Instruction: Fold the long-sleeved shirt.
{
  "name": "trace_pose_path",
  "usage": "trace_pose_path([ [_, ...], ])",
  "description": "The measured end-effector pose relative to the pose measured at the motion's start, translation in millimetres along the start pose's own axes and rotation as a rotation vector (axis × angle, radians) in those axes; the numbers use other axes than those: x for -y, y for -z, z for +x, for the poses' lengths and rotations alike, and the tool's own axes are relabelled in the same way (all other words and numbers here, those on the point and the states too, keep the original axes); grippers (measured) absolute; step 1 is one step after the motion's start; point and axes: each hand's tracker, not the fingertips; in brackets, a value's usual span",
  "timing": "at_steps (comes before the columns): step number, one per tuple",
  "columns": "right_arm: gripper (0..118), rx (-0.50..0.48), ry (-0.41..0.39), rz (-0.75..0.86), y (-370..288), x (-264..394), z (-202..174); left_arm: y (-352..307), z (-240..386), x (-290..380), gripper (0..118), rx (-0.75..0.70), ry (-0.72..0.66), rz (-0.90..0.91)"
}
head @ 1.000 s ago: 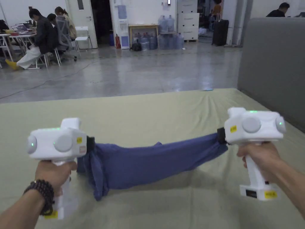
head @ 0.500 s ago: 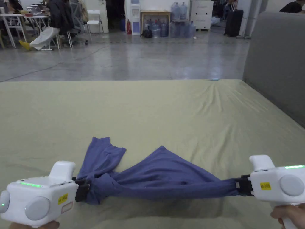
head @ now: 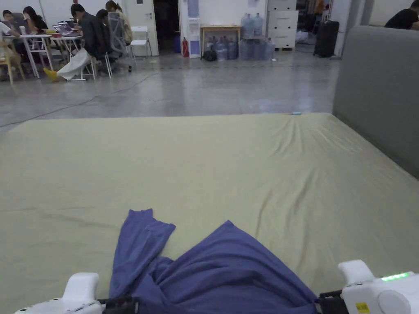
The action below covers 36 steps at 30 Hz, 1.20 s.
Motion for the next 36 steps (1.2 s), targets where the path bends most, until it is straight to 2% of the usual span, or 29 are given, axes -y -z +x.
trace_pose_path([
  [1,103,-0.009,0.016,0.022,-10,1,2,-9,-1,-2,117,0.029,-0.012,0.016],
  [2,103,-0.026,0.023,0.062,-22,2,3,-20,-9,-5,117,0.077,-0.015,0.147],
  [5,102,-0.014,0.009,0.076,-51,8,0,-41,-22,-5,116,0.043,-0.026,0.103],
  [6,95,-0.005,0.011,0.07,-60,11,-3,-47,-24,-4,113,0.037,-0.034,0.113],
  [7,57,-0.004,0.02,0.078,-66,17,-4,-62,-4,-9,92,0.045,-0.036,0.127],
  [8,6,-0.022,0.026,0.09,-70,21,-3,-68,-2,-7,54,0.061,-0.033,0.149],
  [9,0,-0.024,0.047,0.082,-72,25,-6,-71,-1,-5,7,0.061,-0.03,0.155],
  [10,0,-0.008,0.079,0.076,-79,33,-14,-70,3,-3,0,0.049,-0.027,0.149],
  [12,0,-0.025,0.059,0.051,-80,40,-19,-72,7,-3,0,0.066,-0.026,0.16],
  [14,0,0.015,0.049,0.06,-70,29,-15,-72,13,-4,0,0.081,-0.018,0.151],
  [15,9,0.025,0.048,0.06,-69,27,-17,-73,17,-4,0,0.073,-0.007,0.151],
  [16,54,0.027,0.053,0.067,-67,26,-19,-74,19,-5,0,0.072,-0.001,0.158],
  [17,88,0.026,0.054,0.066,-63,25,-22,-74,21,-7,0,0.073,-0.003,0.158],
  [18,102,0.01,0.052,0.046,-50,18,-10,-74,22,-8,0,0.075,-0.009,0.159],
  [21,101,0.044,0.039,-0.02,-25,21,-19,-75,30,-14,0,0.093,-0.021,0.156],
  [22,100,0.065,0.037,-0.041,-10,16,-10,-75,33,-17,0,0.105,-0.018,0.152],
  [23,95,0.083,0.03,-0.058,-2,17,-13,-70,27,-23,0,0.113,-0.011,0.149],
  [24,84,0.084,0.022,-0.074,4,18,-15,-69,30,-30,0,0.116,-0.003,0.149],
  [25,61,0.078,0.009,-0.1,11,19,-16,-66,33,-39,0,0.12,0.003,0.144],
  [26,46,0.072,-0.009,-0.135,17,20,-16,-61,37,-49,0,0.124,0.008,0.139],
  [27,45,0.07,-0.021,-0.166,23,23,-20,-55,40,-58,0,0.13,0.011,0.138],
  [28,39,0.059,-0.034,-0.196,30,28,-25,-46,45,-71,7,0.14,0.013,0.13],
  [29,19,0.12,-0.071,-0.139,28,30,-32,-35,51,-85,34,0.157,0.02,0.121],
  [30,1,0.12,-0.079,-0.15,25,27,-32,-22,58,-100,74,0.173,0.033,0.094],
  [31,1,0.11,-0.092,-0.138,21,24,-35,-4,70,-114,87,0.178,0.056,0.064],
  [33,1,0.104,-0.079,-0.117,20,24,-36,42,91,-141,107,0.174,0.11,0.0],
  [34,1,0.09,-0.077,-0.129,25,24,-24,66,102,-153,118,0.191,0.122,-0.013],
  [36,1,0.067,-0.038,-0.127,28,25,-20,128,125,-171,118,0.209,0.176,-0.037],
])
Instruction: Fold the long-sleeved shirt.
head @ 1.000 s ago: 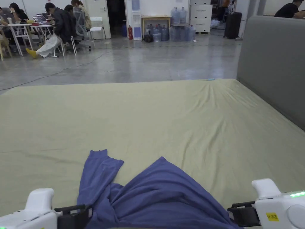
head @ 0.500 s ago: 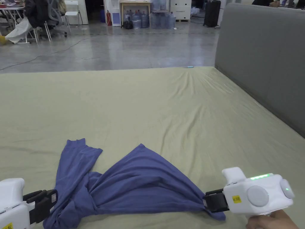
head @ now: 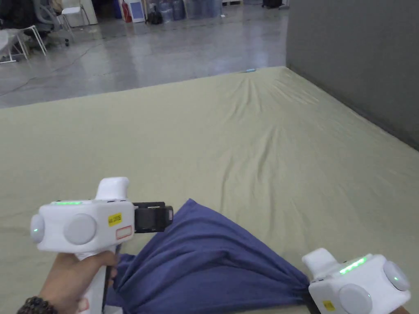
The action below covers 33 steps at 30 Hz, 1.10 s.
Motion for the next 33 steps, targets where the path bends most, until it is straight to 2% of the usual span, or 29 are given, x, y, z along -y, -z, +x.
trace_pose_path([
  [5,1,-0.022,0.017,-0.007,0,-2,5,147,1,-36,116,-0.061,0.089,-0.177],
  [8,1,-0.018,0.01,-0.008,0,-2,7,195,6,-34,107,-0.138,0.141,-0.254],
  [9,1,-0.017,0.01,-0.009,1,-2,7,204,6,-33,100,-0.163,0.138,-0.285],
  [10,1,-0.019,0.01,-0.011,-1,-1,8,212,6,-29,74,-0.178,0.133,-0.306],
  [11,1,-0.021,0.012,-0.011,-1,-1,8,212,12,-24,64,-0.185,0.135,-0.32],
  [12,1,-0.023,0.015,-0.011,0,-1,9,209,13,-20,58,-0.127,0.102,-0.32],
  [13,1,-0.025,0.018,-0.01,0,-1,9,202,16,-21,15,-0.198,0.095,-0.263],
  [14,1,-0.027,0.021,-0.008,-4,0,8,193,18,-23,0,-0.165,0.086,-0.257],
  [17,1,-0.031,0.039,0.01,-13,-1,10,147,16,-32,0,-0.054,0.001,-0.184],
  [19,1,-0.045,0.075,0.04,-30,-5,12,103,15,-43,0,-0.042,-0.024,-0.092],
  [23,1,-0.163,0.129,0.207,-90,-29,23,-2,5,-78,0,-0.041,0.014,0.093],
  [26,1,-0.159,0.09,0.353,-145,-61,24,-87,-1,-104,0,-0.053,0.022,0.227],
  [29,1,-0.208,0.081,0.488,-195,-102,24,-162,-3,-127,0,-0.089,0.043,0.351],
  [33,1,-0.213,0.05,0.644,-249,-178,27,-219,-23,-169,0,-0.148,0.055,0.481],
])
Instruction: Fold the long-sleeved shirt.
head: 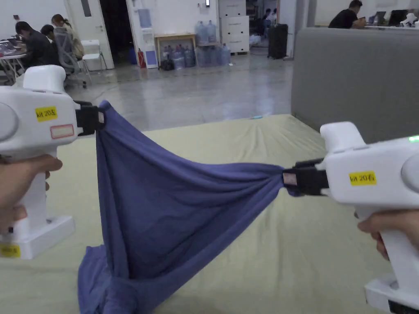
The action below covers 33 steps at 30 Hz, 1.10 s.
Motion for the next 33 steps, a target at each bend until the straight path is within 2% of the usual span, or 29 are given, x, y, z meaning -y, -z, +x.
trace_pose_path([
  [2,1,0.004,-0.047,0.089,9,-59,-7,4,-13,-35,0,-0.045,0.045,0.042],
  [5,1,-0.006,-0.056,0.161,34,-152,-8,21,-30,-92,0,-0.096,0.074,0.094],
  [8,1,0.047,-0.067,0.254,63,-248,-8,51,-43,-154,0,-0.14,0.0,0.15],
  [10,1,0.111,-0.083,0.29,83,-313,-7,70,-45,-197,0,-0.201,0.039,0.185],
  [11,1,0.169,-0.068,0.308,88,-344,-7,79,-47,-217,0,-0.219,0.051,0.202],
  [13,1,0.193,-0.019,0.343,94,-390,-4,86,-51,-246,0,-0.238,0.012,0.256],
  [14,1,0.204,0.026,0.387,91,-407,-3,108,-75,-266,0,-0.265,-0.016,0.289],
  [16,1,0.214,0.043,0.434,84,-426,-3,110,-79,-282,0,-0.263,-0.027,0.326],
  [20,1,0.274,-0.017,0.436,79,-424,-9,105,-64,-282,0,-0.257,0.028,0.338],
  [22,1,0.259,-0.03,0.434,86,-408,-5,111,-56,-268,0,-0.25,0.056,0.333],
  [25,1,0.237,-0.001,0.371,119,-371,8,141,-66,-230,0,-0.223,0.047,0.262],
  [31,1,0.203,0.092,0.162,225,-242,52,194,-68,-75,0,-0.21,-0.025,0.027],
  [33,1,0.215,0.093,0.081,252,-193,62,206,-70,-25,0,-0.209,-0.028,-0.035],
])
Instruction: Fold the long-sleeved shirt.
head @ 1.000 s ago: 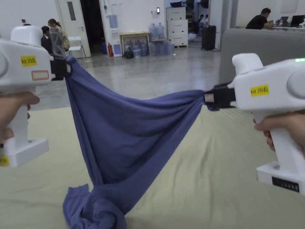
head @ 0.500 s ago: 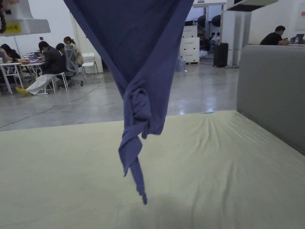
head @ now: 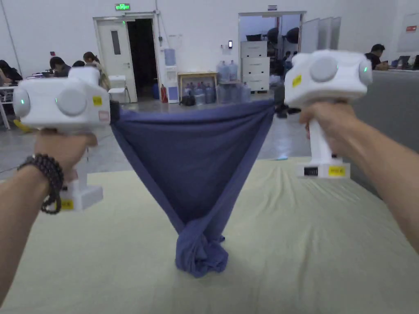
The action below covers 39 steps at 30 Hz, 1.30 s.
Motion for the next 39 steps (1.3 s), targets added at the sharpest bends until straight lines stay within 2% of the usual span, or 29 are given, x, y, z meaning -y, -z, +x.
trace_pose_path([
  [2,1,0.013,0.006,-0.054,10,39,8,5,-2,35,0,-0.006,0.035,-0.033],
  [5,1,-0.026,0.024,-0.048,-9,61,19,-20,-14,52,0,0.03,0.02,-0.027],
  [9,1,-0.098,-0.058,-0.001,-83,87,25,-102,-16,75,0,0.124,0.01,0.012],
  [12,1,-0.155,-0.136,-0.029,-169,139,21,-179,-12,122,0,0.206,0.021,0.018],
  [17,1,-0.184,-0.248,-0.26,-257,277,24,-275,-12,251,0,0.28,0.074,-0.146],
  [22,1,-0.227,-0.321,-0.605,-289,406,24,-318,-10,374,0,0.329,0.064,-0.436],
  [26,1,-0.248,-0.36,-0.712,-300,438,10,-337,-2,412,0,0.304,0.107,-0.505],
  [28,1,-0.247,-0.366,-0.716,-294,442,6,-341,-4,414,0,0.297,0.062,-0.496],
  [29,3,-0.245,-0.371,-0.718,-291,443,4,-342,-5,411,0,0.299,0.015,-0.479],
  [30,12,-0.241,-0.373,-0.722,-289,442,2,-344,-6,410,0,0.292,-0.015,-0.464],
  [31,44,-0.242,-0.37,-0.725,-289,439,2,-345,-8,406,14,0.28,-0.029,-0.446],
  [32,76,-0.251,-0.362,-0.722,-282,440,13,-347,-11,401,49,0.278,-0.041,-0.454],
  [33,96,-0.259,-0.347,-0.695,-287,434,15,-349,-13,394,94,0.267,-0.05,-0.461],
  [34,99,-0.258,-0.337,-0.653,-293,425,18,-353,-16,388,118,0.266,-0.055,-0.465],
  [37,98,-0.253,-0.283,-0.518,-319,395,21,-371,-32,367,117,0.295,-0.092,-0.365],
  [38,93,-0.227,-0.244,-0.479,-321,386,24,-373,-34,358,114,0.291,-0.1,-0.361],
  [39,75,-0.202,-0.199,-0.447,-321,382,27,-372,-34,352,102,0.279,-0.118,-0.362],
])
